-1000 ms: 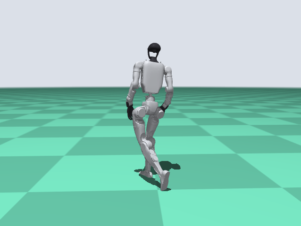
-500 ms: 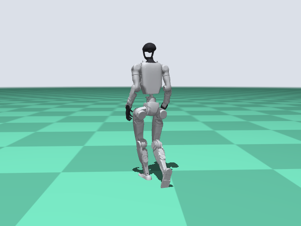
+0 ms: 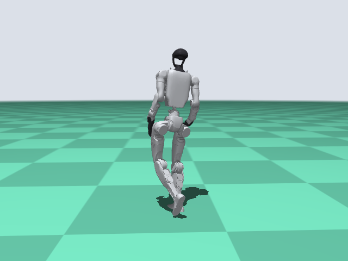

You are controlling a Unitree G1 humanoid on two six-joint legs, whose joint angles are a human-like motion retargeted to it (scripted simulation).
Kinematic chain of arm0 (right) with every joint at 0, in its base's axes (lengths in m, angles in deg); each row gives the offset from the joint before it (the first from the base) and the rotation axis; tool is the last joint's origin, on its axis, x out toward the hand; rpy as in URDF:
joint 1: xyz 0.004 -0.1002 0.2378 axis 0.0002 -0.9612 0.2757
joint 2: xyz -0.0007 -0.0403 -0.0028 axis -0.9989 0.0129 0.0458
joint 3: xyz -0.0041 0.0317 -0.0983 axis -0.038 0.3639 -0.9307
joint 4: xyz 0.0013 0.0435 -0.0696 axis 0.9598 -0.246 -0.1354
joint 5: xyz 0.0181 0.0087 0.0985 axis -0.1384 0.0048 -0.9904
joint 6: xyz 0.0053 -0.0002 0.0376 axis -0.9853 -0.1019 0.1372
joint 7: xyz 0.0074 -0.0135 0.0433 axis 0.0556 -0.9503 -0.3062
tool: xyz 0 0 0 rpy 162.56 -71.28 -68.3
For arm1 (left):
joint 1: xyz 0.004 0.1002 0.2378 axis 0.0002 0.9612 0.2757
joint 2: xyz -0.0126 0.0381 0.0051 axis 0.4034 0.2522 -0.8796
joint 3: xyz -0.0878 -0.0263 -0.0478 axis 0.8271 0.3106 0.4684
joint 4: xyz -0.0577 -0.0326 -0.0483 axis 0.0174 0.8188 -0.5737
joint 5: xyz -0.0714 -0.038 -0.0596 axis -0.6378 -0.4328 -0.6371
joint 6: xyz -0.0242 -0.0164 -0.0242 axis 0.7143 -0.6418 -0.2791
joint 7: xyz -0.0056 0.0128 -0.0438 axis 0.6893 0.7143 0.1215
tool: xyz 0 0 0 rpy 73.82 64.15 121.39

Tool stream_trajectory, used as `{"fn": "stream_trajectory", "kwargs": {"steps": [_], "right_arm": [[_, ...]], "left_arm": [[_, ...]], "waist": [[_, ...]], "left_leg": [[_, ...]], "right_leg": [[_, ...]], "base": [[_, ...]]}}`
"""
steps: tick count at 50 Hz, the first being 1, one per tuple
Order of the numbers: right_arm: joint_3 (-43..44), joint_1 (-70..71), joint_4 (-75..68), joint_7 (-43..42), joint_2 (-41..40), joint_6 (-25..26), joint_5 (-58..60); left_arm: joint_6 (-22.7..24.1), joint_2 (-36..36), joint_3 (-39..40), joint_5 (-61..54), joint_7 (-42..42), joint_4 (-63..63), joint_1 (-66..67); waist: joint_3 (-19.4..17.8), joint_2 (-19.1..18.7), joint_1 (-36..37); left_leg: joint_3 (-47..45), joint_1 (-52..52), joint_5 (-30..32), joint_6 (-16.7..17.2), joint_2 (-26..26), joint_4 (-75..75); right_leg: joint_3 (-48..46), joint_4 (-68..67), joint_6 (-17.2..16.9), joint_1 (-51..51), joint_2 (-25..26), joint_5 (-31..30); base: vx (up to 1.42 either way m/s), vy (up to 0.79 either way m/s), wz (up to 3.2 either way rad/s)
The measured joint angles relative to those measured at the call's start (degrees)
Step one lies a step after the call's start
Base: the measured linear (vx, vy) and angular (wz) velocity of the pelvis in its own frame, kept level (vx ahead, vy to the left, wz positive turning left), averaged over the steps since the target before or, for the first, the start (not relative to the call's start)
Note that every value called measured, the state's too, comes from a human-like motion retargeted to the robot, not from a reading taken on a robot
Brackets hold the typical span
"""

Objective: Walk run

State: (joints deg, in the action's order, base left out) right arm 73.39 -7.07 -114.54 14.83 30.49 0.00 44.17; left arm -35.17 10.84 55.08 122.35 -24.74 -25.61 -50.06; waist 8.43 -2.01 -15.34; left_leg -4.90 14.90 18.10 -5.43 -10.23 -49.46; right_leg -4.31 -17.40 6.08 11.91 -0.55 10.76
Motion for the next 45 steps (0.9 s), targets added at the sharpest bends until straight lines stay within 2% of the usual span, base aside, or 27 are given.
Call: {"fn": "stream_trajectory", "kwargs": {"steps": [3, 6, 8, 10, 11, 12, 13, 14, 15, 17, 18, 19, 21, 24, 28, 30, 31, 32, 33, 35, 37, 38, 39, 40, 42, 43, 45], "right_arm": [[-1.95, -0.14, 0.68, -2.11, 0.35, -1.47, -0.15], [-4.36, -0.23, 0.83, -3.13, 1.06, -2.65, 1.2], [-5.12, -0.35, 0.46, -3.29, 1.35, -2.56, 2.45], [-5.8, -0.11, -0.25, -2.89, 1.68, -2.09, 3.31], [-6.42, 0.28, -0.66, -2.24, 1.63, -1.93, 3.37], [-6.95, 0.66, -1.1, -1.39, 1.49, -1.76, 3.44], [-7.29, 1.01, -1.58, -0.11, 1.15, -1.58, 3.55], [-6.63, 0.87, -2.46, 1.17, 0.74, -1.21, 4.37], [-5.46, 0.48, -3.54, 2.45, 0.28, -0.74, 5.55], [-3.97, 0.65, -4.96, 3.71, -0.94, 0.6, 8.79], [-3.58, 0.65, -4.76, 3.94, -1.59, 1.19, 9.53], [-2.67, 0.22, -4.24, 3.91, -1.65, 1.13, 9.46], [-1.04, -1.12, -2.8, 2.15, -1.05, -0.22, 7.37], [0.89, -3.2, -1.0, -2.35, -0.62, -3.91, 1.36], [2.38, -4.41, 0.77, -4.84, -0.09, -9.02, -9.07], [2.3, -4.32, 1.56, -5.95, 0.37, -9.77, -11.02], [2.03, -4.15, 1.92, -6.47, 0.82, -9.66, -10.36], [1.73, -3.92, 2.23, -6.98, 1.25, -9.48, -9.34], [1.38, -3.58, 2.46, -7.47, 1.66, -9.13, -7.62], [0.35, -2.72, 2.5, -8.19, 1.92, -7.99, -3.22], [-0.08, -2.1, 1.13, -7.77, 0.51, -6.48, -0.01], [1.59, -1.44, -0.17, -6.64, -0.6, -5.71, 0.15], [2.44, -0.44, -1.06, -5.04, -1.1, -4.91, -0.15], [2.88, 0.73, -1.75, -3.2, -1.29, -4.09, -0.69], [1.13, 1.91, -2.38, -0.57, -0.9, -2.08, -1.7], [0.35, 2.47, -2.44, 0.06, -0.64, -1.33, -2.12], [-0.84, 3.1, -2.02, 0.69, 0.05, -0.67, -1.69]], "left_arm": [[1.31, -0.69, 1.29, -4.96, 2.68, -0.67, 0.94], [3.0, -0.38, 2.26, -10.54, 2.86, -1.65, 0.89], [3.6, -0.11, 2.66, -13.41, 2.7, -2.59, 0.32], [2.9, 0.21, 2.84, -14.73, 2.46, -3.69, -0.69], [2.19, 0.65, 2.89, -14.46, 2.2, -4.41, -1.32], [1.5, 1.13, 2.97, -14.03, 2.0, -5.11, -1.91], [0.84, 1.71, 3.1, -13.26, 1.91, -5.74, -2.42], [0.59, 1.97, 2.87, -12.14, 2.15, -5.58, -2.73], [0.54, 2.07, 2.46, -10.86, 2.55, -5.01, -2.94], [0.63, 2.76, 5.0, -8.93, 2.45, -2.58, -4.9], [0.11, 3.31, 5.71, -7.9, 1.18, -2.06, -5.68], [-0.67, 3.35, 5.3, -6.88, -0.02, -1.54, -6.44], [-1.45, 3.35, 3.46, -6.48, -1.07, -1.11, -7.87], [-0.29, 3.34, 1.02, -8.68, 1.05, -1.39, -9.36], [1.68, 4.56, -3.44, -11.97, 1.65, -3.19, -9.49], [2.05, 5.46, -4.82, -12.23, 0.83, -3.92, -9.27], [2.13, 5.9, -5.34, -12.03, 0.5, -3.91, -9.22], [2.15, 6.3, -5.73, -11.75, 0.18, -3.77, -9.14], [2.05, 6.6, -5.86, -11.3, -0.15, -3.39, -9.02], [1.72, 6.95, -4.95, -9.56, -0.97, -2.51, -8.26], [1.96, 6.14, -2.72, -5.95, -1.01, -1.18, -5.95], [1.77, 5.34, -2.83, -3.91, -0.11, 0.05, -5.1], [1.25, 4.32, -2.04, -2.55, 0.32, 0.88, -4.77], [0.55, 3.2, -0.79, -1.53, 0.52, 1.52, -4.71], [0.05, 1.03, 1.53, -1.8, -0.58, 1.42, -3.37], [0.44, 0.23, 2.18, -3.05, -0.63, 0.89, -2.44], [1.51, -1.84, 3.65, -6.41, 0.88, -0.01, -0.58]], "waist": [[-0.22, 2.98, 3.12], [-1.99, 3.56, 7.56], [-3.61, 3.18, 10.86], [-4.96, 4.13, 13.78], [-5.74, 4.53, 14.66], [-6.14, 5.3, 15.01], [-5.77, 6.82, 14.33], [-5.54, 8.46, 12.34], [-5.37, 10.16, 9.69], [-3.87, 9.55, 4.8], [-3.46, 6.4, 4.43], [-3.24, 4.26, 4.55], [-3.2, 1.84, 5.19], [-3.73, -0.88, 2.82], [-3.94, -2.48, -3.07], [-4.41, -2.54, -5.66], [-4.63, -2.65, -6.66], [-4.75, -2.7, -7.54], [-4.68, -2.61, -8.16], [-4.06, -3.13, -8.33], [-3.53, -2.73, -6.18], [-3.82, -3.66, -5.05], [-4.06, -3.78, -3.49], [-4.28, -3.49, -1.72], [-2.22, -0.07, -1.32], [-1.99, 0.59, -0.88], [-1.77, 2.67, 1.28]], "left_leg": [[-2.74, 6.38, -8.36, -1.66, -0.32, 10.79], [-4.73, 8.39, -11.82, -0.77, 1.19, 29.32], [-2.5, 7.91, -13.08, 0.31, 0.07, 40.65], [-0.7, 7.98, -14.67, 1.52, -0.2, 47.16], [-2.08, 8.16, -10.3, -2.01, 0.34, 46.84], [-3.07, 8.21, -9.73, -5.4, 0.16, 45.34], [-3.28, 7.98, -16.8, -8.53, -1.44, 41.49], [-2.38, 7.54, -21.67, -9.57, -3.25, 36.81], [-0.91, 6.99, -25.45, -9.57, -5.17, 31.73], [-0.07, 6.09, -29.68, -9.27, -5.16, 27.56], [1.25, 4.6, -30.32, -8.37, -1.54, 28.54], [2.01, 2.98, -30.99, -7.72, 0.56, 29.17], [2.2, -0.94, -30.68, -6.5, 2.56, 31.82], [3.42, -7.71, -24.29, -4.42, 3.01, 39.01], [3.89, -14.59, -15.14, -0.68, 3.0, 43.39], [3.73, -18.31, -11.59, 0.32, 2.72, 44.0], [4.08, -20.01, -10.03, 0.85, 2.95, 43.56], [4.44, -21.55, -8.36, 1.47, 3.1, 42.76], [4.85, -22.79, -6.47, 2.25, 3.09, 41.26], [4.96, -22.99, 0.09, 5.02, 3.37, 35.08], [2.05, -19.99, 9.37, 6.44, 2.99, 22.27], [1.66, -16.47, 11.27, 5.94, 5.65, 11.6], [1.87, -12.95, 11.9, 5.42, 5.91, 3.81], [2.36, -9.43, 11.9, 4.89, 4.96, -2.56], [0.79, -4.63, 6.64, 1.84, 1.1, -2.19], [0.07, -2.09, 3.86, 0.45, 1.24, -2.07], [-0.76, 3.06, -2.46, -0.96, -0.37, 1.16]], "right_leg": [[-0.55, 6.31, -2.17, -6.23, 0.23, -10.86], [0.53, 9.44, -2.97, -12.14, 2.78, -22.3], [0.66, 10.4, -3.34, -16.38, 4.8, -28.33], [-1.91, 10.15, -4.17, -20.3, 3.85, -33.12], [-0.3, 8.5, -5.12, -21.64, 4.36, -35.57], [0.57, 5.62, -6.31, -22.14, 4.56, -37.91], [-0.03, 0.28, -7.98, -20.96, 4.13, -40.05], [-0.74, -8.61, -10.14, -18.94, 3.34, -40.76], [-1.5, -19.28, -12.56, -16.49, 2.37, -40.76], [-1.52, -30.2, -15.81, -10.66, 2.48, -40.76], [-1.69, -28.7, -14.91, -8.4, 5.62, -40.76], [-1.48, -28.5, -13.83, -5.99, 7.35, -38.31], [-0.45, -28.89, -12.05, -0.72, 7.91, -30.21], [-3.27, -23.34, -11.32, 6.76, 4.05, -20.53], [-9.91, -6.09, -10.54, 13.28, -2.43, -13.47], [-7.18, 2.99, -10.73, 14.52, -2.27, -8.67], [-5.35, 5.93, -12.26, 14.63, -2.43, -6.68], [-4.08, 7.94, -12.43, 14.64, -2.62, -6.86], [-3.93, 8.06, -9.87, 14.46, -2.89, -11.38], [-4.74, 3.91, 0.03, 14.32, -0.13, -10.77], [-1.59, -2.94, 0.1, 12.47, 0.22, -5.65], [-1.43, -5.73, 0.03, 11.37, 1.62, -2.73], [-1.59, -6.48, -0.04, 9.36, 2.13, -0.84], [-1.91, -6.21, -0.12, 6.88, 2.19, 0.54], [-0.23, -3.42, -0.18, 3.47, -0.5, 0.78], [-0.3, -2.06, -0.04, 1.55, -0.59, 0.8], [0.1, 2.01, -0.14, -2.62, -0.79, -2.4]], "base": [[1.21, -0.51, -0.37], [1.13, -0.44, -0.98], [1.29, -0.38, -1.11], [1.15, -0.35, -1.01], [1.07, -0.42, -0.77], [1.26, -0.57, -0.33], [1.52, -0.52, 0.49], [1.74, -0.37, 1.4], [1.56, -0.26, 1.53], [1.29, -0.4, 0.56], [1.18, -0.43, -0.28], [1.07, -0.35, -0.44], [0.93, -0.3, -0.36], [1.25, -0.41, 0.41], [1.05, -0.36, 1.05], [1.0, -0.43, 0.79], [1.14, -0.53, 0.68], [1.29, -0.61, 0.52], [1.22, -0.57, 0.27], [1.12, -0.54, -0.28], [1.5, -0.79, -0.55], [1.56, -0.72, -0.13], [1.28, -0.54, -0.27], [1.03, -0.41, -0.52], [1.18, -0.43, -0.17], [1.22, -0.43, -0.05], [0.95, -0.36, -0.3]]}}
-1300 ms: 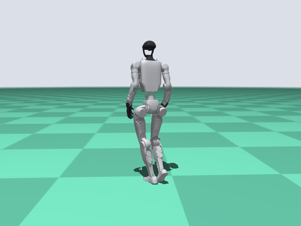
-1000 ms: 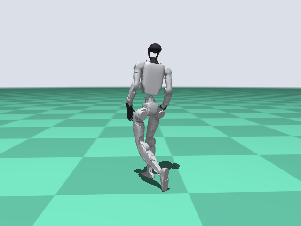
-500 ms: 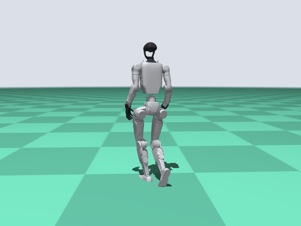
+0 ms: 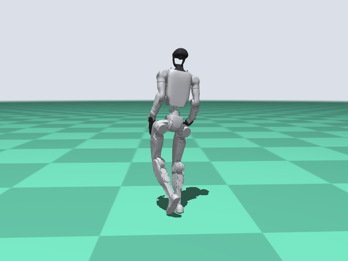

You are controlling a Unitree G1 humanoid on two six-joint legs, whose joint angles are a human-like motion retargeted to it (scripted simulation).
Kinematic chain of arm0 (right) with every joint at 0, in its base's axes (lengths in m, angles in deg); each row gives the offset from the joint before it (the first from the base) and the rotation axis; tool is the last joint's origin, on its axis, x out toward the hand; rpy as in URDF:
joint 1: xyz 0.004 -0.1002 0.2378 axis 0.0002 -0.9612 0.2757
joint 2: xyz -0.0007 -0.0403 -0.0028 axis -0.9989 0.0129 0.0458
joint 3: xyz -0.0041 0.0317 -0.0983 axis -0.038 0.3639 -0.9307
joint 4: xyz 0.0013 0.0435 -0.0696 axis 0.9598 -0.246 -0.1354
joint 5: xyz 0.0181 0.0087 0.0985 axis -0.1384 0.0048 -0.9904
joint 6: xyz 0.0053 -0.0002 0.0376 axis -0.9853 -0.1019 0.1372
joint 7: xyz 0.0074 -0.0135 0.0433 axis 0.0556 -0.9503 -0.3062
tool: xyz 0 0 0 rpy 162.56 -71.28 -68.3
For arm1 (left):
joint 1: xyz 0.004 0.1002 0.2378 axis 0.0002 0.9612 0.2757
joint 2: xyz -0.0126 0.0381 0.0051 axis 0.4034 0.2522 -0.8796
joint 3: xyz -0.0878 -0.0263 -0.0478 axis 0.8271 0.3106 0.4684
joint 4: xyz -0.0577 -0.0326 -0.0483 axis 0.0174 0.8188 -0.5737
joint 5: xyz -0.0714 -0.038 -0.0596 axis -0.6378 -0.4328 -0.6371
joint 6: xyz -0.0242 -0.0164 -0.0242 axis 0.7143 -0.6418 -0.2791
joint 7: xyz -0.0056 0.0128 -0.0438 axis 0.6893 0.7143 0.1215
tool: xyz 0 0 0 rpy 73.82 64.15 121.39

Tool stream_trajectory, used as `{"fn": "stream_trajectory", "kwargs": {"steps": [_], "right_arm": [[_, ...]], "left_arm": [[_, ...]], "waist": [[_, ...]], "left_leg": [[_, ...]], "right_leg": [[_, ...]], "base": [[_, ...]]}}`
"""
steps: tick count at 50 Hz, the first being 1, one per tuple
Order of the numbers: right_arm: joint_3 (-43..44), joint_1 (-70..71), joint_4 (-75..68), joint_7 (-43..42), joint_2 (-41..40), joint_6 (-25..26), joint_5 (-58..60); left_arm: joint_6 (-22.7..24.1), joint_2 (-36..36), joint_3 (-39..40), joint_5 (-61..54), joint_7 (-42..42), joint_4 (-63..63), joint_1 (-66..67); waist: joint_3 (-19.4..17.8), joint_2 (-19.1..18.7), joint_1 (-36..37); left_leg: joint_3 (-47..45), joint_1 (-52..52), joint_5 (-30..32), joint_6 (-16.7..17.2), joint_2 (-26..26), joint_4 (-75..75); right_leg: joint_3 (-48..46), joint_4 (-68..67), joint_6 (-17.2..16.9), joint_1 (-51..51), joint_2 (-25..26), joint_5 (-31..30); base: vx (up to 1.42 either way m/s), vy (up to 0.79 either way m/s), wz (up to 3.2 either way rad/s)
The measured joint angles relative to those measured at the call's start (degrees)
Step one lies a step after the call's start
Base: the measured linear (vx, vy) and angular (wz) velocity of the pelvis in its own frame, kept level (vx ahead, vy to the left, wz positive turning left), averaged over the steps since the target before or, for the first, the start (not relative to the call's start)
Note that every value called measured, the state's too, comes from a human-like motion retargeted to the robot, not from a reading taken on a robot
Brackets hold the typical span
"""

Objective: Walk run

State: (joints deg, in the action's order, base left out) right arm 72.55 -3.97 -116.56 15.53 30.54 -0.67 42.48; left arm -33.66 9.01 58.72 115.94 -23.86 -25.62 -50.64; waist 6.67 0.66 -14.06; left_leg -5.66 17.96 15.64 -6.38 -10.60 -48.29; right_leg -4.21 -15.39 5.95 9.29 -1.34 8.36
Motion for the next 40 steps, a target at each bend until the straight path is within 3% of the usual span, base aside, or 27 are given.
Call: {"fn": "stream_trajectory", "kwargs": {"steps": [4, 6, 10, 12, 13, 14, 15, 17, 20, 23, 27, 30, 32, 33, 35, 37, 38, 40], "right_arm": [[-3.58, 0.63, 1.67, -0.88, 1.82, -1.05, 2.09], [-4.23, 0.27, 1.93, -2.83, 2.18, -1.73, 2.67], [-4.13, -0.84, 1.19, -4.33, 1.82, -2.0, 2.72], [-3.32, -1.24, 0.32, -2.2, 0.94, -1.87, 2.9], [-2.74, -2.01, -0.12, -0.99, 0.49, -1.91, 3.65], [-1.83, -2.64, -1.16, -0.24, -0.12, -1.63, 5.21], [-0.75, -3.2, -2.49, 0.27, -0.81, -1.19, 7.18], [-1.83, -3.06, -2.09, 1.32, -1.31, -0.16, 8.98], [-0.51, -4.73, 0.91, 0.42, 0.31, -1.88, 7.05], [0.93, -6.07, 3.67, -4.17, 0.64, -4.61, 4.01], [2.76, -7.17, 6.04, -5.84, 1.28, -5.58, 0.34], [2.54, -6.76, 6.86, -6.18, 1.63, -4.32, -0.27], [1.44, -6.01, 7.23, -5.85, 1.88, -3.64, 0.61], [0.96, -5.6, 7.34, -5.62, 1.89, -3.39, 1.23], [-0.42, -4.39, 7.02, -5.11, 1.35, -2.92, 2.98], [0.48, -3.65, 5.73, -4.82, -0.06, -1.77, 4.95], [2.41, -3.68, 4.93, -4.25, -0.6, -0.93, 5.58], [3.62, -2.91, 3.9, -3.11, -1.22, 0.97, 5.15]], "left_arm": [[2.87, -1.07, 1.53, -9.28, 1.63, -0.61, 1.04], [3.18, -0.94, 1.82, -13.06, 1.23, -1.34, 0.24], [-1.8, 0.6, 1.66, -14.27, 0.73, -4.18, -2.74], [-4.08, 2.04, 0.82, -10.98, 0.45, -5.98, -4.39], [-4.32, 2.58, 0.44, -9.53, 0.52, -6.2, -4.5], [-4.3, 3.03, -0.07, -8.37, 1.01, -5.05, -4.95], [-4.16, 3.43, -0.65, -7.37, 1.7, -3.21, -5.56], [-4.87, 4.91, 2.09, -5.52, -1.63, -1.18, -7.19], [-6.35, 4.57, -1.24, -4.65, -6.1, -0.63, -7.66], [-3.98, 4.19, -3.02, -7.13, -2.81, -1.28, -7.36], [-1.51, 4.41, -6.82, -8.35, -1.19, -2.31, -5.57], [-1.57, 5.11, -8.14, -7.29, -2.09, -2.23, -5.08], [-1.91, 5.86, -8.55, -6.07, -3.59, -1.0, -5.68], [-1.96, 6.34, -8.65, -5.21, -4.74, -0.28, -5.94], [-2.04, 7.04, -7.2, -2.62, -7.11, 0.95, -5.67], [-2.42, 6.22, -5.44, 2.07, -6.89, 2.8, -4.37], [-3.3, 5.6, -5.48, 4.52, -6.08, 3.74, -3.82], [-4.98, 4.0, -4.15, 7.21, -5.66, 3.71, -3.45]], "waist": [[-1.69, 2.22, 5.67], [-3.32, 1.99, 9.0], [-6.46, 2.28, 14.71], [-6.81, 2.23, 14.37], [-5.93, 3.47, 12.04], [-4.98, 4.74, 9.33], [-3.99, 6.03, 6.41], [-2.47, 0.95, 4.76], [-1.83, -1.99, 5.54], [-2.01, -3.9, 2.86], [-1.43, -5.17, -3.3], [-1.92, -5.04, -6.55], [-2.15, -4.69, -7.37], [-2.23, -4.59, -8.91], [-1.59, -5.17, -10.19], [-0.8, -6.67, -9.14], [-0.92, -8.38, -8.04], [-0.89, -8.15, -5.02]], "left_leg": [[-1.82, 5.42, -9.09, -1.38, 0.02, 20.82], [2.01, 5.02, -12.15, -1.62, -1.42, 33.66], [7.15, 3.26, -15.53, 3.09, -1.51, 45.64], [3.52, 2.12, -10.09, -4.6, -1.24, 41.16], [3.94, 0.89, -14.39, -7.3, -3.55, 37.67], [5.33, 0.7, -17.41, -7.66, -5.53, 33.81], [7.21, 1.04, -19.78, -6.85, -7.33, 29.74], [7.35, 1.58, -22.55, -4.96, -0.29, 27.32], [6.73, -4.54, -24.85, -4.81, 1.89, 30.15], [5.48, -10.59, -19.42, -3.42, 2.42, 36.21], [6.14, -17.55, -11.12, -0.2, 1.54, 39.89], [5.23, -23.2, -6.49, 1.14, 1.49, 40.64], [5.08, -25.99, -3.53, 2.11, 1.09, 38.48], [5.96, -26.73, -1.57, 2.92, 1.08, 36.02], [3.47, -25.91, 5.32, 5.18, 2.05, 28.25], [0.51, -20.91, 13.31, 5.83, 3.85, 13.86], [0.69, -16.73, 14.1, 6.36, 7.15, 2.74], [-1.35, -11.37, 14.36, 5.89, 8.05, -7.01]], "right_leg": [[0.93, 6.52, -2.45, -7.95, 2.43, -13.49], [0.94, 8.05, -2.68, -12.22, 4.66, -19.68], [-0.97, 6.47, -4.65, -19.78, 5.83, -29.0], [-1.82, -1.83, -9.54, -19.98, 7.14, -35.66], [-1.95, -9.44, -12.81, -17.82, 7.41, -37.69], [-3.34, -18.52, -14.53, -14.65, 6.39, -38.36], [-5.35, -28.34, -15.47, -10.97, 4.72, -38.36], [-3.89, -31.33, -14.49, -4.93, 7.81, -36.54], [-3.47, -34.14, -9.63, 3.13, 5.95, -25.52], [-3.29, -26.05, -9.95, 9.9, 2.7, -17.51], [-5.81, -5.03, -10.86, 14.31, -1.72, -11.39], [3.41, 7.88, -11.93, 14.78, 0.07, -5.65], [6.52, 9.41, -10.08, 14.17, 0.77, -9.65], [6.02, 7.91, -7.73, 13.73, 0.93, -14.81], [1.53, 2.79, -1.79, 13.03, 1.12, -12.09], [7.23, -3.76, -2.06, 11.86, 3.86, -4.6], [3.77, -5.49, -2.16, 10.66, 4.3, -2.49], [4.34, -4.78, -1.17, 6.73, 5.59, -0.4]], "base": [[1.15, -0.48, -0.68], [1.07, -0.39, -0.81], [1.15, -0.41, -0.79], [1.4, -0.52, 0.32], [1.52, -0.48, 1.27], [1.49, -0.42, 1.64], [1.21, -0.43, 0.64], [1.05, -0.51, -0.65], [1.05, -0.42, -0.59], [1.1, -0.42, 0.06], [0.87, -0.26, 0.76], [1.08, -0.45, 0.3], [1.06, -0.44, -0.01], [1.21, -0.54, 0.32], [1.18, -0.57, 0.05], [1.31, -0.53, 0.01], [1.41, -0.49, 0.1], [1.18, -0.35, -0.33]]}}
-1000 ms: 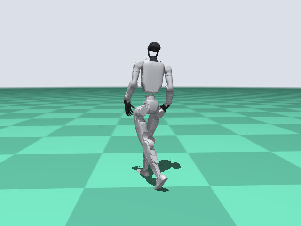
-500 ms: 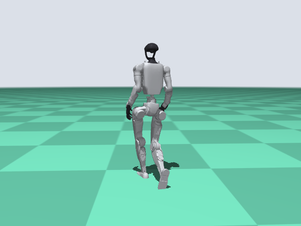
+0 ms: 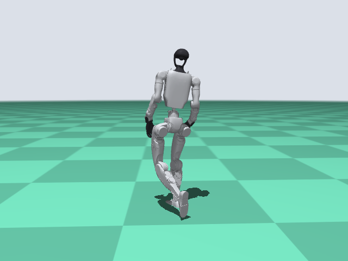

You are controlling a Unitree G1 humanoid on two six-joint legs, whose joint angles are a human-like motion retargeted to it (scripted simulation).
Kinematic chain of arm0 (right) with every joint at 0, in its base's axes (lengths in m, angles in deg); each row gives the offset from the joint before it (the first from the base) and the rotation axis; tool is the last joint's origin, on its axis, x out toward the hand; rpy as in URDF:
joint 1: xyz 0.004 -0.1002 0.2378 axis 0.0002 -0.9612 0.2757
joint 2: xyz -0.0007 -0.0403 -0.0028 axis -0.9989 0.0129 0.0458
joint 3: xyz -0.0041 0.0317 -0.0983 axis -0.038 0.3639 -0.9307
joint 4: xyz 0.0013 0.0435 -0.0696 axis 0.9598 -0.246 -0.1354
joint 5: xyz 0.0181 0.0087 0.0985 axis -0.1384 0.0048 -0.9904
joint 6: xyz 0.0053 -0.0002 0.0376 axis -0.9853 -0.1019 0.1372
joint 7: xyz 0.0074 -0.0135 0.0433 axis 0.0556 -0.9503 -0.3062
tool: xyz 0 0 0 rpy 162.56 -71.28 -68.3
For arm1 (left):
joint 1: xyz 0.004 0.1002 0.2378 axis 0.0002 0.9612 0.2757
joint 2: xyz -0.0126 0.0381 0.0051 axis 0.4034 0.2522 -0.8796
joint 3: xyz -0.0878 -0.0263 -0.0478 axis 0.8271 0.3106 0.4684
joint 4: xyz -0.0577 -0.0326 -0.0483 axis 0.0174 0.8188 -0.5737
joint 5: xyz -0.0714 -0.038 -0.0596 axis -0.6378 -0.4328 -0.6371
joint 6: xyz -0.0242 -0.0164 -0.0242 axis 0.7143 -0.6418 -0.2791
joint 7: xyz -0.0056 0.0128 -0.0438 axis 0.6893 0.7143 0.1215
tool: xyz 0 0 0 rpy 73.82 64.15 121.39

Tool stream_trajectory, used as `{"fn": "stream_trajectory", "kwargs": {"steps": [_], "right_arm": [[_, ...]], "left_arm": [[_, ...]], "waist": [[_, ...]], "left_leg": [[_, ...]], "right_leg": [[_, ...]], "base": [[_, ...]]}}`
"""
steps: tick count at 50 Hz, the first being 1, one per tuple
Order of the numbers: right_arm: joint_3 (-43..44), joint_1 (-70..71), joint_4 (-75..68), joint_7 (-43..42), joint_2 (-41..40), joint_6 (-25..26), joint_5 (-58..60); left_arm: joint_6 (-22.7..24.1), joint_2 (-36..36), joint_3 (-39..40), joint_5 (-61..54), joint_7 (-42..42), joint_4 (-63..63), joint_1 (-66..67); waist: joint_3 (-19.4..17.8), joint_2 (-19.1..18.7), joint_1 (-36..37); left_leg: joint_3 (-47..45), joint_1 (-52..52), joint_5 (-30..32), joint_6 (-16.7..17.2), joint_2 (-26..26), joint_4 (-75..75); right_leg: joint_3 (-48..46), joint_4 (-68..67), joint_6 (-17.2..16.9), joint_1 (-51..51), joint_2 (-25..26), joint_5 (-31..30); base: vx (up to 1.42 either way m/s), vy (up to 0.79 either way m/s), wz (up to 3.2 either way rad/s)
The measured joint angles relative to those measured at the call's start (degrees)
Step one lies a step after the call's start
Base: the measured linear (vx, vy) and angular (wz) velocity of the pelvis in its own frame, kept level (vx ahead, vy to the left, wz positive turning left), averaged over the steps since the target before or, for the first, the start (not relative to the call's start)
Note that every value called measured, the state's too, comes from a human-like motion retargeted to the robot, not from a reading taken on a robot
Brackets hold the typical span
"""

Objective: Walk run

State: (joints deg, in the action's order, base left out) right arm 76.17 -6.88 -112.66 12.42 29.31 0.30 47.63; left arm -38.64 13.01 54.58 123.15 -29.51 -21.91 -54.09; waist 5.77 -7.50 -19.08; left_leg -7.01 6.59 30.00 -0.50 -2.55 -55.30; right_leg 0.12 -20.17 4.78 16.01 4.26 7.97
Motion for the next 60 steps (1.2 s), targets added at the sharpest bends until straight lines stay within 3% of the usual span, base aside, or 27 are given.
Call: {"fn": "stream_trajectory", "kwargs": {"steps": [2, 5, 8, 11, 13, 15, 17, 18, 20, 22, 23, 24, 26, 28, 33, 38, 40, 42, 43, 45, 47, 50, 53, 57, 60], "right_arm": [[-0.33, 0.69, -1.52, 1.01, -0.92, 1.11, -3.02], [-0.4, 0.91, -3.62, 2.97, -2.07, 1.13, -8.28], [-2.59, 0.62, -3.41, 3.71, -1.6, -0.47, -10.3], [-4.63, 0.44, -2.46, 3.23, -0.39, -2.1, -9.32], [-5.66, 0.96, -2.27, 2.76, 0.64, -2.79, -7.95], [-6.63, 2.29, -3.14, 2.9, 1.76, -3.21, -6.54], [-7.94, 4.02, -5.62, 4.32, 2.13, -3.26, -5.13], [-8.1, 4.74, -7.31, 5.51, 1.89, -3.03, -4.24], [-6.77, 5.68, -10.7, 7.91, 1.51, -1.38, -0.87], [-6.38, 6.13, -11.43, 9.66, 1.25, 0.46, 3.8], [-6.15, 5.95, -11.0, 9.4, 1.05, 0.65, 4.85], [-6.06, 5.5, -10.34, 8.18, 1.58, 0.47, 4.63], [-5.51, 4.21, -8.88, 4.34, 2.66, -0.46, 2.77], [-3.6, 2.53, -7.6, 0.98, 2.74, -1.77, 0.97], [-0.68, -1.5, -6.02, -2.46, 2.48, -5.02, -5.89], [-1.89, -1.9, -6.64, -3.94, 1.02, -5.39, -8.48], [-2.43, -1.29, -7.17, -2.09, 0.82, -4.33, -5.27], [-2.06, -0.5, -7.29, -0.46, 1.02, -2.93, -0.64], [-1.79, -0.37, -7.06, -0.22, 1.01, -2.38, 1.37], [-1.28, -0.87, -6.83, -1.67, 0.64, -1.84, 3.9], [-0.13, -1.17, -7.52, -3.73, 0.43, -2.09, 2.75], [-1.68, -0.18, -8.89, -2.44, 1.69, -2.59, -2.35], [-3.3, 2.09, -10.33, 0.3, 3.11, -2.1, -2.89], [-5.27, 4.59, -9.67, 2.01, 5.23, -2.12, 0.72], [-6.01, 6.03, -9.44, 0.81, 5.96, -2.68, 2.09]], "left_arm": [[0.81, -0.75, 1.2, -0.6, 0.02, -1.55, 0.56], [2.01, -1.5, 2.36, -3.35, 2.16, -3.28, 1.66], [3.01, -0.92, 3.18, -6.97, 2.51, -4.61, 2.34], [3.37, -0.07, 3.86, -10.79, 1.52, -5.33, 2.27], [3.1, 0.32, 3.89, -12.55, 0.96, -5.59, 1.75], [2.75, 0.33, 3.75, -13.12, 1.14, -5.77, 1.19], [3.69, 0.5, 4.45, -12.84, 2.29, -5.37, 0.97], [5.06, 0.7, 5.01, -12.34, 3.26, -4.76, 0.98], [8.38, 0.15, 6.24, -11.49, 5.79, -2.4, 0.27], [10.07, -0.25, 9.71, -12.55, 4.86, -1.38, -0.25], [9.51, -0.81, 9.75, -12.72, 4.87, -1.21, -0.49], [8.98, -1.37, 9.15, -13.31, 5.11, -1.15, -0.72], [8.36, -1.94, 7.49, -15.11, 5.84, -1.07, -1.31], [8.21, -1.74, 5.52, -16.45, 5.93, -0.97, -2.02], [8.52, 1.69, -1.07, -16.46, 1.68, -2.0, -2.32], [9.18, 5.73, -3.21, -11.02, -0.26, -2.45, -2.33], [9.18, 6.14, -2.31, -9.29, -0.6, -1.75, -1.76], [8.61, 5.13, -0.3, -8.43, -1.25, -1.16, -0.68], [8.27, 4.25, 1.18, -8.15, -1.5, -0.88, 0.12], [8.0, 2.2, 4.51, -7.87, -1.38, 0.26, 2.01], [7.42, 0.04, 6.06, -7.68, -0.92, 1.92, 2.67], [5.83, -2.3, 6.63, -9.5, 0.31, 3.41, 1.98], [7.76, -1.62, 5.46, -11.65, 1.41, 2.4, 2.05], [10.12, -0.73, 4.6, -11.28, 7.18, -0.83, 2.02], [10.68, -1.4, 4.85, -13.08, 9.87, -2.26, 1.16]], "waist": [[1.88, 3.51, 0.84], [2.77, 6.67, 3.0], [2.02, 8.74, 6.49], [-0.64, 8.52, 11.25], [-2.48, 7.97, 13.96], [-3.66, 8.1, 15.08], [-2.91, 9.92, 17.06], [-2.06, 10.08, 16.75], [-0.14, 10.01, 14.78], [0.05, 8.49, 12.52], [0.0, 5.89, 12.98], [-0.05, 4.19, 13.8], [-0.37, 2.64, 15.14], [-0.77, 1.77, 14.0], [-0.03, 1.79, 6.18], [-0.68, 5.08, 1.69], [-0.74, 5.86, 1.47], [0.34, 7.22, 2.02], [1.25, 7.71, 2.48], [3.4, 7.78, 4.14], [4.02, 6.75, 3.71], [4.01, 7.73, 3.29], [3.52, 8.95, 3.23], [1.53, 10.15, 9.2], [0.06, 10.04, 12.99]], "left_leg": [[-0.63, 4.38, -4.49, -2.26, -4.96, 3.05], [0.61, 11.48, -16.56, -4.66, -8.45, 8.74], [-2.71, 14.71, -23.25, -7.1, -7.93, 23.88], [-1.79, 14.36, -26.87, -6.46, -8.69, 42.02], [-1.16, 13.28, -27.28, -3.22, -9.55, 50.31], [-4.32, 12.58, -23.14, -6.9, -9.55, 53.08], [-9.66, 12.51, -27.84, -14.5, -7.28, 49.4], [-8.12, 12.42, -31.05, -14.5, -6.53, 44.71], [3.37, 15.77, -35.96, -14.5, -10.11, 36.18], [-3.42, 13.63, -38.88, -14.5, -6.02, 32.56], [-2.25, 11.87, -39.3, -14.5, -3.86, 33.49], [-1.58, 9.86, -39.53, -14.5, -2.93, 34.69], [-0.41, 5.74, -38.43, -14.5, -3.25, 38.28], [3.04, 2.4, -35.57, -14.5, -4.69, 42.21], [13.96, -3.63, -31.22, -14.5, -9.58, 46.82], [20.22, -11.78, -33.87, -14.5, -11.39, 47.74], [21.1, -14.52, -34.9, -14.5, -11.19, 46.53], [20.53, -15.57, -33.26, -14.32, -12.89, 44.0], [19.59, -15.48, -31.0, -13.75, -13.48, 42.39], [16.38, -13.71, -22.06, -12.32, -14.22, 36.66], [12.53, -8.11, -9.97, -7.79, -12.74, 25.46], [-3.46, 1.31, -2.33, -2.98, -3.51, 8.89], [-8.97, 8.0, -16.29, -9.49, -2.8, 2.16], [-7.73, 18.82, -27.09, -7.4, -9.72, 4.4], [-13.7, 22.34, -31.87, -8.97, -5.95, 15.1]], "right_leg": [[1.23, 2.98, 0.2, -2.88, -3.57, -0.2], [-0.6, 7.55, -0.03, -7.62, -5.34, -3.28], [-2.35, 11.38, -2.27, -12.24, -4.55, -10.78], [-3.59, 13.23, -3.48, -17.85, -1.21, -16.45], [-5.41, 13.44, -4.23, -21.84, 0.53, -18.77], [-7.46, 11.77, -5.97, -24.8, 1.04, -21.1], [-9.65, 7.56, -8.28, -25.53, 0.59, -27.36], [-11.54, 3.89, -10.46, -24.89, 1.37, -31.42], [-15.26, -10.13, -15.07, -19.29, -0.06, -37.97], [-5.91, -24.16, -18.87, -13.08, 2.6, -37.2], [-4.74, -24.84, -16.81, -11.06, 4.86, -34.88], [-5.6, -25.65, -13.41, -9.25, 4.06, -31.82], [-8.16, -26.28, -6.77, -5.59, -0.4, -25.25], [-9.31, -23.07, -4.36, -2.04, -3.94, -19.55], [-6.52, -1.6, -7.04, 3.32, -7.89, -13.94], [13.91, 17.41, -10.94, 4.52, -5.53, -9.48], [17.07, 19.81, -13.3, 3.98, -5.71, -9.25], [15.1, 17.67, -14.94, 3.71, -6.93, -14.32], [13.32, 16.01, -13.92, 3.69, -7.52, -16.08], [9.88, 13.12, -11.65, 3.29, -8.02, -13.67], [11.25, 11.27, -12.04, 1.23, -9.21, -9.82], [4.65, 11.67, -11.34, -2.51, -12.73, -7.22], [-1.22, 12.86, -10.4, -6.35, -14.7, -5.96], [-4.29, 14.24, -9.59, -9.88, -14.16, -5.93], [-8.17, 15.13, -9.37, -12.76, -12.37, -5.88]], "base": [[1.01, -0.26, 0.13], [0.94, -0.25, 0.43], [0.87, -0.34, -0.01], [0.93, -0.34, -0.34], [1.01, -0.31, -0.14], [0.79, -0.37, 0.05], [0.96, -0.7, -0.31], [1.3, -0.53, 0.32], [1.24, -0.13, 0.84], [0.87, 0.07, 0.17], [0.74, 0.13, -0.1], [0.83, 0.11, -0.06], [0.74, 0.03, 0.45], [0.65, -0.02, 1.61], [0.67, -0.09, 2.4], [0.7, -0.37, 1.74], [0.8, -0.39, 1.0], [0.8, -0.29, 0.87], [0.96, -0.38, 0.69], [0.92, -0.39, 0.86], [0.69, -0.23, 1.98], [0.73, -0.33, 2.03], [0.47, -0.19, 1.53], [0.49, -0.2, 0.37], [0.55, -0.24, 0.51]]}}
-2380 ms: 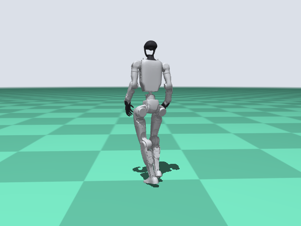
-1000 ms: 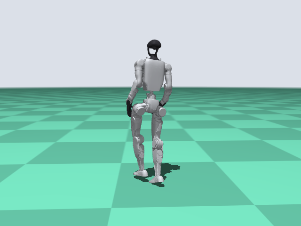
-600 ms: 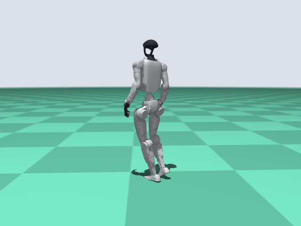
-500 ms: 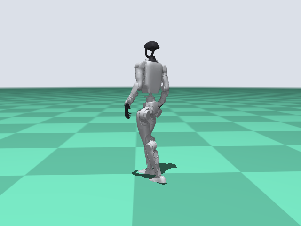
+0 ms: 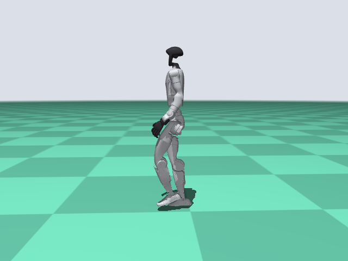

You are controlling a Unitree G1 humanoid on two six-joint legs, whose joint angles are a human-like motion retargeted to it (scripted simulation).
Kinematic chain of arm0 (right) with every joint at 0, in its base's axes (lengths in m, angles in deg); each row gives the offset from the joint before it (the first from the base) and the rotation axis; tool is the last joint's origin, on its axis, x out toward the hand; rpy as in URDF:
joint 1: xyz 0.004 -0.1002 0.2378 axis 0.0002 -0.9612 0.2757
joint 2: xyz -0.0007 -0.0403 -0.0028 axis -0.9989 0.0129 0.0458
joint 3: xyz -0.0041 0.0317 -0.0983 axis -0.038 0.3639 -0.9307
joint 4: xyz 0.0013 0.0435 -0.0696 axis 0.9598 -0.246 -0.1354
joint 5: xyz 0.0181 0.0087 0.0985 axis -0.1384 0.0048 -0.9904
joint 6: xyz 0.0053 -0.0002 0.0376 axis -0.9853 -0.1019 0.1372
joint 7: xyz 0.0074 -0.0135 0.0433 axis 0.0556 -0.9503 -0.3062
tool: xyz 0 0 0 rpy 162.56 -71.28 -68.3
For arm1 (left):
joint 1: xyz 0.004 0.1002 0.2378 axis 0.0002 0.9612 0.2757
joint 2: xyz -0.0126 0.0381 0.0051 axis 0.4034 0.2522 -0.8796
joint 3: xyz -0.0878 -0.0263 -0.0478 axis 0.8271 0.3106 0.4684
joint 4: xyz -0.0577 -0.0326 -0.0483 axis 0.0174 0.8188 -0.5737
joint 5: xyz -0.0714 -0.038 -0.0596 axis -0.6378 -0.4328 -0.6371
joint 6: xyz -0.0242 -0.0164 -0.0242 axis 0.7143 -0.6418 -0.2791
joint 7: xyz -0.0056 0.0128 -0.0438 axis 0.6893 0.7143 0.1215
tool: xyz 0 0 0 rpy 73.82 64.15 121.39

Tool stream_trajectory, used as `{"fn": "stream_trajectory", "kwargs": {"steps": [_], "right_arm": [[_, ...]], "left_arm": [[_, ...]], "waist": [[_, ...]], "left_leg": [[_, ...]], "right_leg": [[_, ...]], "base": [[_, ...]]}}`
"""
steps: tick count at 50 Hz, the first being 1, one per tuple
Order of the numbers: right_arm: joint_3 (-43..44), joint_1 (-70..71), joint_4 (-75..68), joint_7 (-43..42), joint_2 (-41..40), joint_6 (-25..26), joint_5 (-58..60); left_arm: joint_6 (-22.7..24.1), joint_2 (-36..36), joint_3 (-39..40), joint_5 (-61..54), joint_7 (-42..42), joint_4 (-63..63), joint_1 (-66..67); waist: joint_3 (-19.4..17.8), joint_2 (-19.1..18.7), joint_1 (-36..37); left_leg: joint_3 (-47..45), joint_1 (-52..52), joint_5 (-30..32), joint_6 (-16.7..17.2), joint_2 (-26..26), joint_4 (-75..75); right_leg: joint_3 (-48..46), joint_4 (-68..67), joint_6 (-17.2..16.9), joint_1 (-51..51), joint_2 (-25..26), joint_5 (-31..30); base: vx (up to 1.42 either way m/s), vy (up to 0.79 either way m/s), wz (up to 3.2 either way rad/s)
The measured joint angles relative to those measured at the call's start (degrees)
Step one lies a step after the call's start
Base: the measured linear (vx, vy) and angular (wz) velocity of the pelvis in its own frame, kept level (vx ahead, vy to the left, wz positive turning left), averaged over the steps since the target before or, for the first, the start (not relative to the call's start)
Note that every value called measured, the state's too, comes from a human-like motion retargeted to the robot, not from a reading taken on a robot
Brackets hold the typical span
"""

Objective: Walk run

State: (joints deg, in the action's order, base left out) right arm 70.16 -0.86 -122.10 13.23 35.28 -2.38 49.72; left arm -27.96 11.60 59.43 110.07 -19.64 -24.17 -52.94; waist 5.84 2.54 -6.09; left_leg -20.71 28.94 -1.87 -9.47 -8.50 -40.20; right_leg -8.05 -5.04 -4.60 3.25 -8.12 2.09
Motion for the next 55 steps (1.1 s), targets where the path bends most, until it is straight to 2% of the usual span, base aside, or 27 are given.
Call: {"fn": "stream_trajectory", "kwargs": {"steps": [3, 5, 7, 8, 10, 12, 13, 15, 16, 17, 18, 21, 25, 29, 33, 35, 37, 40, 42, 43, 45, 47, 48, 50, 53, 55], "right_arm": [[0.89, 1.52, -0.83, 0.7, 0.1, 0.63, 1.37], [1.54, 2.04, -1.13, 1.98, 0.07, 1.14, 2.22], [1.8, 2.04, -1.47, 2.91, -0.19, 1.32, 2.82], [1.68, 1.75, -1.58, 2.91, -0.25, 1.19, 2.89], [0.82, 0.9, -1.81, 2.7, -0.43, 0.89, 3.19], [1.16, -0.87, -2.07, 2.34, -1.3, 0.42, 3.9], [1.61, -1.45, -2.3, 2.22, -1.62, 0.18, 4.78], [2.07, -2.26, -2.34, 1.48, -2.41, 0.21, 6.58], [2.11, -2.6, -2.04, 0.81, -2.76, 0.41, 6.41], [2.17, -2.94, -1.64, 0.13, -2.95, 0.42, 6.03], [2.25, -3.31, -1.05, -0.59, -2.79, 0.07, 5.23], [3.89, -4.77, 0.52, -4.52, -3.22, -1.75, 3.68], [6.69, -6.58, 1.64, -9.06, -5.06, -6.28, -1.62], [8.02, -6.49, 3.33, -11.9, -6.51, -8.21, -6.9], [7.93, -5.67, 4.33, -12.62, -5.63, -6.97, -4.81], [7.88, -5.79, 4.39, -11.34, -4.97, -6.2, -3.19], [7.46, -6.09, 4.13, -10.24, -3.95, -6.03, -2.42], [7.84, -7.01, 3.47, -9.41, -2.11, -6.31, -1.72], [8.67, -8.14, 2.96, -9.67, -2.31, -6.35, -1.44], [9.65, -8.49, 2.37, -9.96, -2.57, -6.23, -1.73], [10.5, -8.41, 1.19, -9.44, -2.72, -5.97, -2.76], [9.1, -7.25, 0.28, -8.11, -2.46, -4.96, -3.46], [8.4, -6.48, 0.09, -7.63, -2.08, -4.49, -3.36], [7.73, -4.57, -0.08, -6.44, -1.81, -3.22, -2.39], [5.49, -2.19, 1.12, -5.82, -0.89, -2.54, -0.97], [3.68, -0.87, 1.93, -6.43, -0.35, -2.57, -1.04]], "left_arm": [[-3.25, -1.16, 0.01, -0.44, -0.24, 0.14, -0.8], [-4.56, -1.75, -0.09, 0.01, -1.01, 0.49, -0.87], [-5.99, -2.12, -0.15, 1.16, -2.23, 1.46, -0.61], [-6.78, -2.2, -0.23, 2.03, -2.66, 1.7, -0.28], [-8.58, -2.26, 0.56, 3.15, -2.59, 1.85, 0.54], [-9.71, -2.62, 1.59, 3.22, -2.19, 2.04, 0.64], [-9.66, -2.94, 2.46, 3.09, -3.14, 2.38, 0.29], [-10.51, -2.66, 3.73, 2.19, -7.88, 2.43, -0.61], [-11.57, -2.51, 2.95, 2.1, -9.81, 2.13, -0.98], [-12.31, -2.29, 2.0, 1.86, -11.16, 1.79, -1.33], [-12.4, -1.91, 0.72, 1.31, -11.36, 1.34, -1.66], [-11.0, -0.98, -1.77, 1.81, -9.4, 1.15, -3.06], [-9.9, 0.44, -5.59, 3.47, -8.86, 1.06, -4.17], [-9.29, 1.28, -7.58, 4.28, -10.23, 2.02, -6.47], [-9.25, 1.41, -7.59, 5.81, -11.14, 2.71, -8.33], [-9.32, 0.69, -7.47, 6.35, -10.39, 2.84, -7.72], [-9.47, -0.61, -7.15, 6.25, -9.58, 3.05, -6.15], [-9.39, -2.71, -7.09, 5.52, -9.4, 3.56, -3.24], [-8.85, -2.78, -6.77, 5.96, -9.76, 4.21, -1.83], [-8.82, -2.72, -7.23, 6.67, -9.73, 4.48, -1.36], [-9.75, -2.8, -8.11, 7.78, -8.67, 4.45, -0.88], [-9.4, -2.31, -8.12, 7.88, -7.44, 3.23, -0.7], [-8.78, -2.12, -8.05, 7.65, -6.81, 2.31, -0.38], [-7.74, -1.92, -8.02, 7.56, -4.3, 0.41, 0.81], [-5.73, -2.3, -7.0, 5.88, -0.85, -2.08, 2.22], [-4.11, -2.55, -6.6, 2.99, 0.23, -3.45, 2.5]], "waist": [[-1.31, -2.01, 2.21], [-1.61, -3.28, 1.5], [-1.08, -4.7, -1.27], [-0.55, -4.74, -2.23], [0.51, -2.18, -0.82], [1.5, -1.57, -1.0], [1.65, -1.96, -1.44], [0.37, -4.94, -1.55], [-0.31, -6.55, -1.45], [-0.8, -8.0, -1.17], [-0.92, -9.12, -0.52], [-0.64, -11.01, 0.29], [0.86, -12.86, -5.7], [0.7, -11.54, -12.48], [-0.95, -7.4, -13.72], [-1.52, -6.82, -13.62], [-1.64, -7.05, -13.94], [-0.49, -6.8, -14.67], [0.8, -8.3, -13.85], [0.95, -9.02, -14.38], [0.85, -9.19, -14.01], [1.21, -7.46, -14.1], [1.99, -5.86, -13.11], [2.38, -3.69, -10.9], [1.92, -1.79, -5.61], [1.59, -1.42, -2.61]], "left_leg": [[-5.02, -0.39, 0.34, 0.66, 2.66, 16.25], [-7.98, -2.07, -0.83, 0.05, 1.66, 25.18], [-12.47, -4.84, -1.3, -1.99, 0.11, 33.0], [-14.56, -6.16, -0.7, -4.17, -0.61, 34.82], [-17.96, -10.19, -0.83, -5.53, 1.08, 35.07], [-15.12, -13.54, -5.27, -5.53, 0.1, 34.44], [-12.18, -13.7, -6.41, -5.53, 0.87, 32.99], [-10.05, -15.04, -8.33, -5.53, 4.98, 29.84], [-7.78, -16.05, -9.1, -5.53, 5.77, 29.19], [-5.66, -17.09, -9.71, -5.53, 6.35, 28.86], [-3.81, -18.18, -9.99, -5.53, 6.48, 29.19], [2.94, -20.69, -8.57, -5.53, 5.04, 31.76], [19.31, -21.47, -6.06, -5.53, 2.3, 33.02], [30.44, -23.45, -4.94, -5.53, -1.05, 32.59], [35.79, -29.03, -3.57, -5.53, -4.26, 32.73], [37.54, -32.05, -1.99, -5.53, -4.53, 32.31], [38.18, -34.5, 1.56, -5.53, -4.94, 30.76], [35.87, -37.08, 13.06, -4.71, -7.74, 26.82], [31.49, -34.05, 24.72, 2.61, -5.86, 19.31], [30.09, -31.18, 29.13, 7.07, -4.65, 13.08], [23.23, -25.15, 31.87, 13.84, -0.34, -0.06], [15.0, -20.2, 30.63, 9.86, 3.52, -7.59], [11.96, -18.23, 26.9, 5.78, 2.22, -7.81], [7.86, -13.46, 20.47, 1.39, 0.35, -9.03], [7.78, -4.33, 14.4, 2.79, -4.71, -6.38], [6.95, 0.5, 10.43, 2.75, -4.71, -1.13]], "right_leg": [[-2.17, 0.43, -0.65, -3.42, 3.42, 0.47], [-4.98, 0.75, -1.28, -5.87, 5.11, 0.66], [-10.31, 0.98, -2.5, -9.24, 7.33, 0.25], [-12.38, 0.59, -3.57, -10.49, 7.45, -0.42], [-11.57, -1.45, -4.53, -13.36, 6.12, -3.56], [-12.5, -7.6, -5.84, -13.47, 5.81, -13.23], [-10.73, -12.27, -5.42, -11.9, 6.42, -19.27], [-7.66, -24.09, -2.35, -7.69, 8.29, -28.08], [-5.15, -29.11, -1.73, -5.39, 9.73, -28.67], [-2.8, -33.27, -1.32, -3.18, 10.93, -27.9], [-0.76, -35.75, -1.36, -1.18, 11.64, -24.43], [0.15, -39.0, 3.94, 5.76, 10.2, -18.15], [-2.28, -34.78, 9.84, 15.59, 6.06, -9.13], [6.15, -18.86, 3.53, 21.26, 7.87, -8.9], [14.78, -4.17, 2.04, 23.89, 7.29, -6.87], [16.25, 0.65, -1.03, 24.29, 7.14, -3.82], [16.64, 1.68, -1.95, 23.46, 7.28, -2.35], [16.26, -1.57, -2.35, 20.3, 5.62, -6.88], [17.12, -5.25, -0.93, 18.38, 5.99, -1.3], [17.3, -7.11, -1.76, 18.09, 5.38, 0.59], [8.92, -7.6, -2.05, 15.16, 2.71, 2.87], [5.4, -5.99, -1.59, 10.67, 1.51, 4.75], [5.39, -5.04, -1.56, 9.06, 0.12, 5.38], [4.65, -3.68, -1.2, 6.7, -0.85, 5.62], [5.08, -1.27, 0.08, 3.02, 0.69, 6.06], [4.48, -0.08, 1.09, 0.67, 2.66, 6.62]], "base": [[0.53, -0.17, 0.77], [0.76, -0.12, 1.32], [0.79, -0.1, 1.83], [1.01, -0.27, 1.1], [1.21, -0.63, 0.0], [1.21, -0.28, 0.62], [1.08, 0.19, 1.03], [0.85, 0.37, 0.97], [0.73, 0.3, 1.24], [0.75, 0.25, 1.5], [0.72, 0.26, 1.52], [0.61, 0.22, 1.95], [0.76, 0.07, 3.56], [0.76, -0.22, 3.6], [0.77, -0.25, 2.21], [1.02, -0.19, 1.59], [0.96, -0.08, 1.52], [1.01, -0.02, 1.54], [0.98, -0.32, 1.68], [1.0, -0.39, 2.2], [0.9, -0.37, 1.96], [0.78, -0.37, 1.37], [0.86, -0.38, 0.72], [0.82, -0.32, 0.28], [0.81, -0.32, -0.25], [0.9, -0.38, -0.06]]}}
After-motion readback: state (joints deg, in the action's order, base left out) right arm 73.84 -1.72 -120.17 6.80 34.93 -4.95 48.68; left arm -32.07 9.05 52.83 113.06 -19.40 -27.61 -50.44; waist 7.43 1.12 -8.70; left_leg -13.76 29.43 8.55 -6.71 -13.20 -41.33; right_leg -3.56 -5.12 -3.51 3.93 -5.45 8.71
